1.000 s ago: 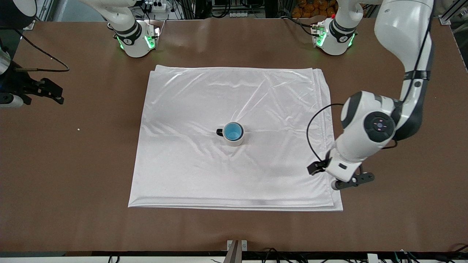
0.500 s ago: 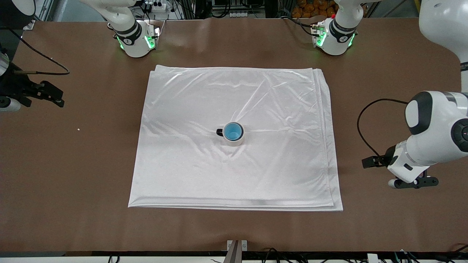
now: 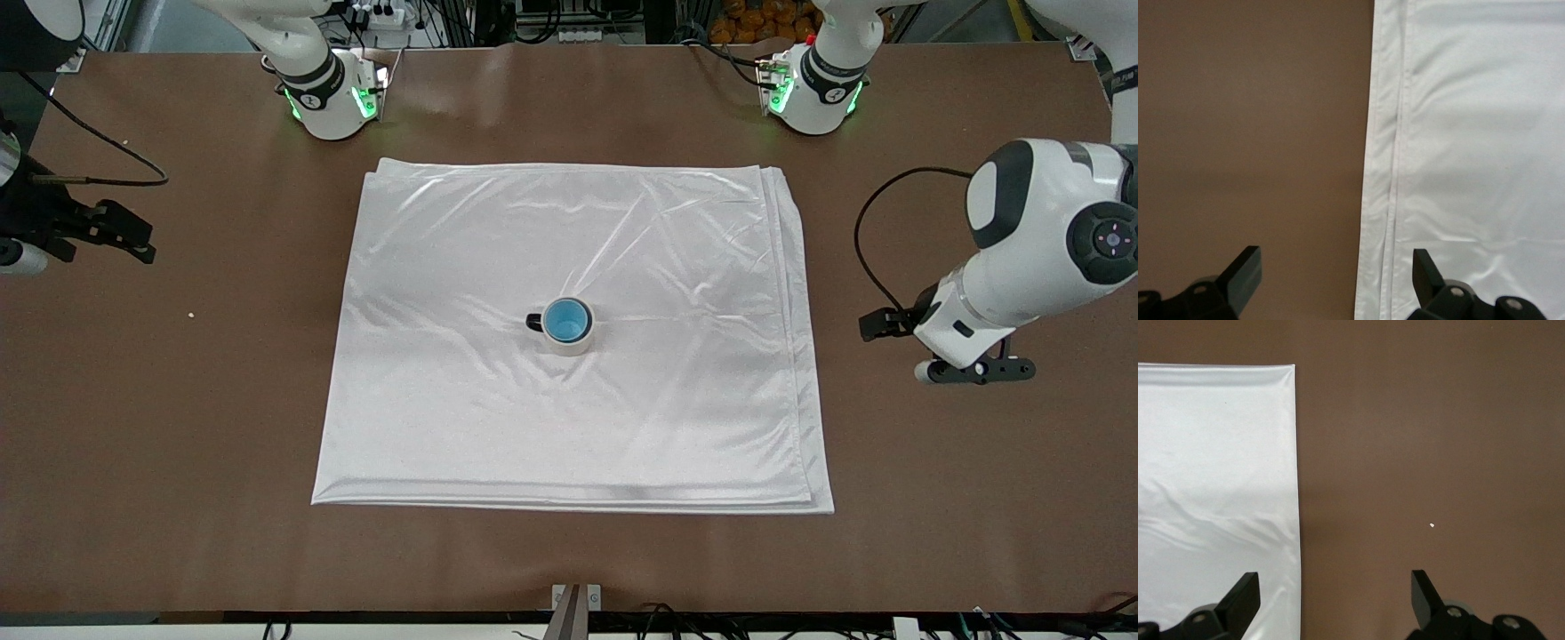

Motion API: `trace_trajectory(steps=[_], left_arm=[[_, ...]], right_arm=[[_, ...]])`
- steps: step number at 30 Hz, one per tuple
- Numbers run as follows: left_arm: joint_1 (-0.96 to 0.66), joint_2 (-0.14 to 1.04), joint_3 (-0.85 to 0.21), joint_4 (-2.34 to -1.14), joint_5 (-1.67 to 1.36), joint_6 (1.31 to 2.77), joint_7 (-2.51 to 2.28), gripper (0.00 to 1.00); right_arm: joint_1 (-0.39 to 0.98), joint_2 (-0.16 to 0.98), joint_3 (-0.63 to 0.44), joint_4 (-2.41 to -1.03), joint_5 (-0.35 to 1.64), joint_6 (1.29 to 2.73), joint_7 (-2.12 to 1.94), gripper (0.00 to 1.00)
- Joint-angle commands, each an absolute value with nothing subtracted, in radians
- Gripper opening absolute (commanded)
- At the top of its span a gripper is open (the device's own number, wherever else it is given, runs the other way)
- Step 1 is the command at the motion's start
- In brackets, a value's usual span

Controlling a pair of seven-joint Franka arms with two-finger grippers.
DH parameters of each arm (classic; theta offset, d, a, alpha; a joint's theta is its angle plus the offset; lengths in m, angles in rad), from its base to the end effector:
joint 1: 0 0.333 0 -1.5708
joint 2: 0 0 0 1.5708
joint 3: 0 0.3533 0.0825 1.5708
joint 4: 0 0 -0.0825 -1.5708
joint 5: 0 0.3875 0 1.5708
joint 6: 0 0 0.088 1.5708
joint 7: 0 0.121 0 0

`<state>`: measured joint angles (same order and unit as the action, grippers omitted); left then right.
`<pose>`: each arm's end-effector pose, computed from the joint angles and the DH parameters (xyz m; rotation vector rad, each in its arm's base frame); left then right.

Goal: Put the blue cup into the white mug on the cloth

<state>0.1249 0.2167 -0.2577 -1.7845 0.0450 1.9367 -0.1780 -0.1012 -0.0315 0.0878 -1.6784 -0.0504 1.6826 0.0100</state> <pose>0.6186 -0.0688 0.4512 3.1354 0.0503 -0.0916 0.5562 -0.0122 0.6238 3.0880 -0.0288 0.0548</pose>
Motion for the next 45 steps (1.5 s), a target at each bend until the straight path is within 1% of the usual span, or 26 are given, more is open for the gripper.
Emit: trace_trajectory(steps=[1,7,16,22,27,34,45], left_arm=[[0.13,0.111,-0.307,-1.864,0.014,1.928,-0.247,1.0],[0.135,0.109,-0.316,-1.826,0.021,1.885,-0.213,1.0],[0.161,0.114,-0.305,-1.689,0.015,1.778,-0.169,1.0],[0.164,0.121,-0.304,-1.605,0.017,1.773,-0.173,1.0],[0.184,0.137,-0.296,-1.562,0.012,1.749,-0.172,1.0],[0.202,0.141,-0.296,-1.555,0.017,1.733,-0.161,1.0],[0.186,0.143,-0.302,-1.552,0.028,1.733,-0.12,1.0]], right_arm=[[-0.107,-0.014,0.089,-1.649,-0.034,1.661,0.028,1.0],[-0.101,-0.014,0.089,-1.651,-0.034,1.661,0.029,1.0],[-0.1,-0.015,0.091,-1.651,-0.034,1.664,0.029,1.0],[-0.098,-0.014,0.091,-1.647,-0.032,1.68,0.028,1.0],[-0.104,-0.012,0.089,-1.652,-0.034,1.69,0.028,1.0],[-0.112,0.005,0.086,-1.644,-0.046,1.69,0.023,1.0],[-0.11,0.008,0.084,-1.646,-0.041,1.689,0.026,1.0]])
